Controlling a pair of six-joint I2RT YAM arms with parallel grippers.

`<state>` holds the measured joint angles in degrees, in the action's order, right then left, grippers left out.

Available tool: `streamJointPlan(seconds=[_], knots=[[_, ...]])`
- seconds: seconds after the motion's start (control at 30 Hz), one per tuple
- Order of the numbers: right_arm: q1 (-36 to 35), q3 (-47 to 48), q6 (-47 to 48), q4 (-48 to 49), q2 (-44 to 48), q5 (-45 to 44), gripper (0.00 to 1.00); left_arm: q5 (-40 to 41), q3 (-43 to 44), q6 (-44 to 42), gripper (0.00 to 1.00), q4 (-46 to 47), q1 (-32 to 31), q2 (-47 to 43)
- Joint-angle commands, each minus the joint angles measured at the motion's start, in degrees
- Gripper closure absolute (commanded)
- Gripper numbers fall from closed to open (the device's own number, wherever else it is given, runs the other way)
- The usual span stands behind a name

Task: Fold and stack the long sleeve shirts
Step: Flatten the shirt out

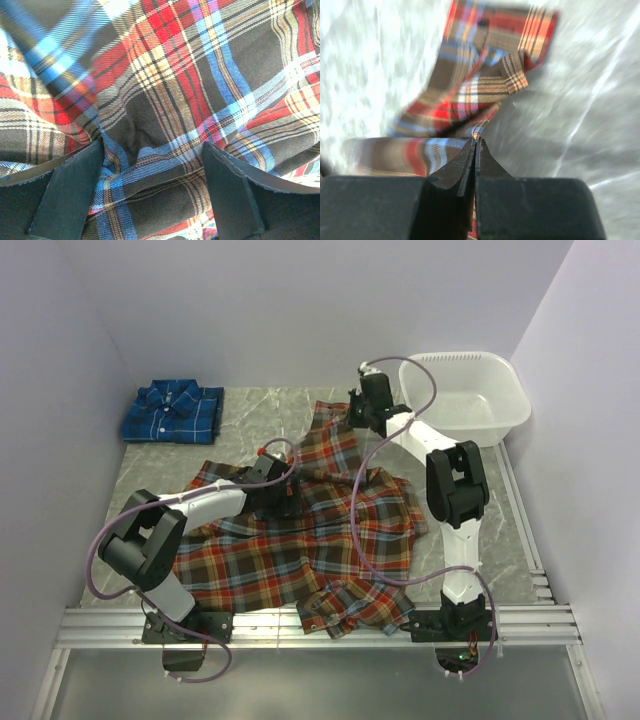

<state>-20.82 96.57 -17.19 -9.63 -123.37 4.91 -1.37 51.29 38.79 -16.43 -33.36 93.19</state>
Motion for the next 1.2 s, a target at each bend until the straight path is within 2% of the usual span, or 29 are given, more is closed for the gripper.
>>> streamJointPlan(seconds=[0.0, 0.07, 0.17, 0.2, 0.23, 0.33, 0.53, 0.57, 0.7, 0.83, 0.93, 1.17], knots=[[1.39, 5.37, -0.22, 5.14, 1.73, -8.13, 1.00, -0.75, -3.48, 1.46, 0.12, -10.90, -0.30, 2.52], [1.57, 8.08, 1.45, 5.23, 1.82, -10.00, 1.00, 0.48, -2.95, 1.99, 0.12, -11.08, -0.21, 2.26], [1.57, 11.60, 3.13, 3.92, 1.55, -14.12, 0.89, 3.10, -1.02, 3.22, 0.12, -11.87, -0.12, 1.39], [1.66, 12.14, 3.30, 2.78, 1.56, -15.35, 0.78, 3.91, -0.23, 3.57, 0.12, -12.05, -0.21, 1.30], [1.48, 12.58, 3.56, 2.16, 2.16, -17.11, 0.54, 4.61, 1.60, 3.75, 0.11, -12.57, -0.04, 1.03], [1.48, 9.01, 3.31, 0.40, 6.28, -17.30, 0.34, 6.90, 6.61, 4.02, 0.08, -14.15, 0.93, 1.12], [1.22, -6.71, -2.48, -2.94, 19.10, -9.40, 0.35, 9.71, 15.50, 3.75, 0.08, -17.41, 7.16, -0.28], [1.05, -8.93, -3.37, -3.46, 20.44, -5.21, 0.36, 9.89, 15.86, 3.84, 0.09, -17.67, 9.61, -1.33], [0.52, -20.35, -9.51, -2.33, 26.50, 1.84, 0.40, 9.54, 14.64, 3.84, 0.12, -16.97, 15.60, -3.45], [0.43, -32.56, -14.53, 1.97, 29.15, 4.93, 0.43, 6.91, 12.70, 4.46, 0.16, -15.48, 21.49, -1.96], [0.43, -37.58, -16.29, 4.96, 29.77, 5.73, 0.45, 6.20, 12.43, 4.90, 0.18, -13.64, 25.79, 0.41], [1.22, -45.85, -21.91, 9.45, 27.13, 4.23, 0.47, 5.06, 14.80, 6.38, 0.19, -11.70, 29.49, 10.95]])
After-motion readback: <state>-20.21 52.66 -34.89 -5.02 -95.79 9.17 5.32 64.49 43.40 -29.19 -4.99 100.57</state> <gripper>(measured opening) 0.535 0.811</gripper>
